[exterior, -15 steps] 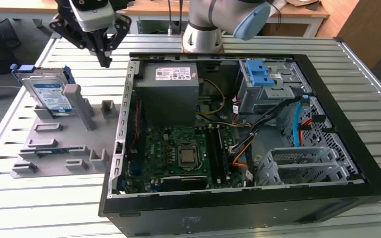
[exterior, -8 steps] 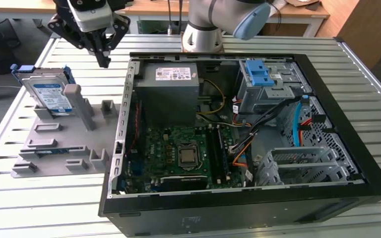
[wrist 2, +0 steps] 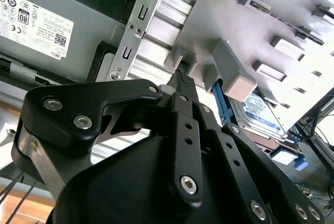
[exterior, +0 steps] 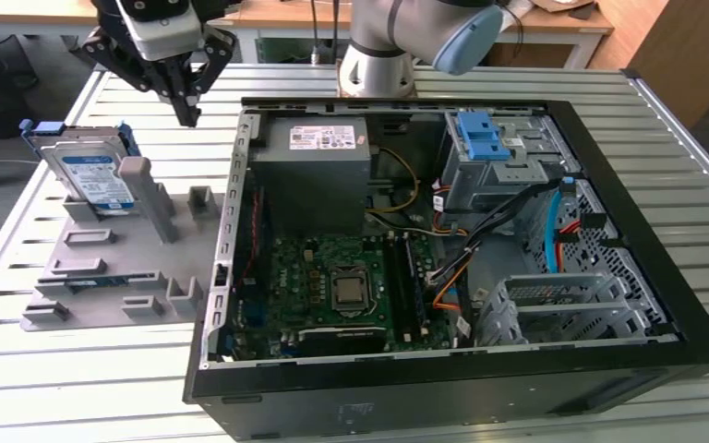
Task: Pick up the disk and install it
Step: 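Reach for the disk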
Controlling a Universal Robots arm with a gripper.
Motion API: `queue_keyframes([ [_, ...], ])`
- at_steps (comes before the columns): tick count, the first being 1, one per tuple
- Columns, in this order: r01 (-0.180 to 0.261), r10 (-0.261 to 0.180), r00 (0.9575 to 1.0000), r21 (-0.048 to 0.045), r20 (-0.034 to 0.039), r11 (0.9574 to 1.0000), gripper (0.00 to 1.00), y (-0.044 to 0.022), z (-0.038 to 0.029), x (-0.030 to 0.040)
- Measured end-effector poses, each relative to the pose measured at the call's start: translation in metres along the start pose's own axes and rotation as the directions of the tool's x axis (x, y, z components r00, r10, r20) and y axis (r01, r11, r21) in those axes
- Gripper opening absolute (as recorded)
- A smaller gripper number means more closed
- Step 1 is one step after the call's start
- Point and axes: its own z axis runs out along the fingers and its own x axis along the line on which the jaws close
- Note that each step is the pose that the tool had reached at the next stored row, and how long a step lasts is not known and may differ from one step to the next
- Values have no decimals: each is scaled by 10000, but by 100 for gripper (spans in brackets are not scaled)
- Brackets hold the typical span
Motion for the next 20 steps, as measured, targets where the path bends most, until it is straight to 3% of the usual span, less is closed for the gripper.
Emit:
queue_keyframes([
  [1,0,0,10000,0,0,10000,11,-3,4,34],
  [20,0,0,10000,0,-8,10000,11,-4,10,77],
])
